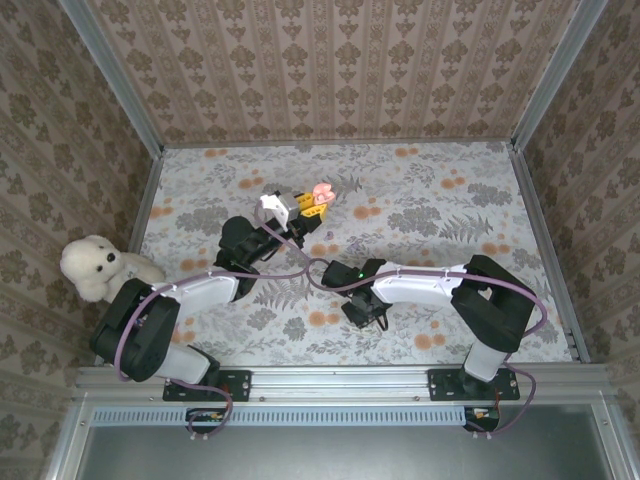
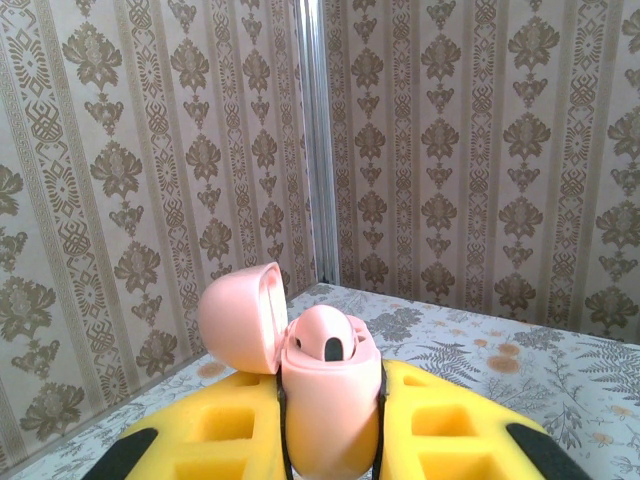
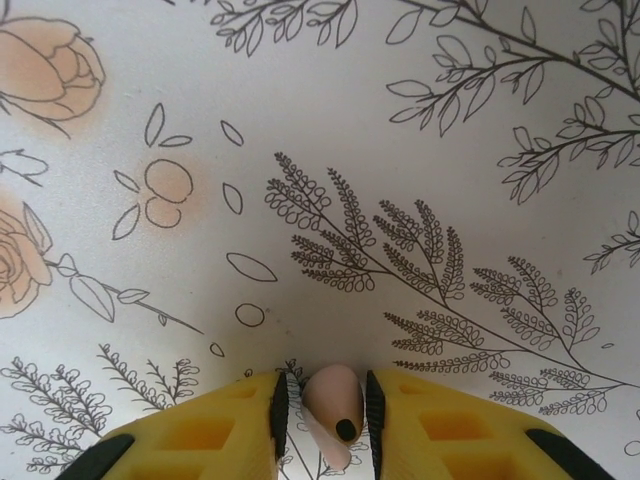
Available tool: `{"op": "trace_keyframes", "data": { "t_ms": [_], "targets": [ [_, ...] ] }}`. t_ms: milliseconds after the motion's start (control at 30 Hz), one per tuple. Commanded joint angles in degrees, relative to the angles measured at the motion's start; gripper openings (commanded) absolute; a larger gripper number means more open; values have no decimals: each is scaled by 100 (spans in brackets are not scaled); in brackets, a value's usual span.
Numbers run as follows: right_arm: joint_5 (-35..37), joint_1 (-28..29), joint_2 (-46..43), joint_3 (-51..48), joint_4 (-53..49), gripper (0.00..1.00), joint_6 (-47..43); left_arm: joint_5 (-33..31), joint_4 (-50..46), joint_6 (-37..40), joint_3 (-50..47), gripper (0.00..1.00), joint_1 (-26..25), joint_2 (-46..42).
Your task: Insert wireless bluetooth earbuds into charging case
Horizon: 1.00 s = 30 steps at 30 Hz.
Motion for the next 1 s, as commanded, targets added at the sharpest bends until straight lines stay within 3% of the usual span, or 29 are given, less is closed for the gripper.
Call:
{"op": "trace_keyframes", "data": {
  "t_ms": [0,467,967],
  "targets": [
    [198,39,114,77,-216,29,32,-13,100,-79,-3,0,56,-164],
    [241,28,-42,112,-137,19,110,-5,63,-63,38,0,56,-170],
    [175,-387,-1217,301,-76,17,234,-30,-38,27,-5,0,65,-314]
  ]
}}
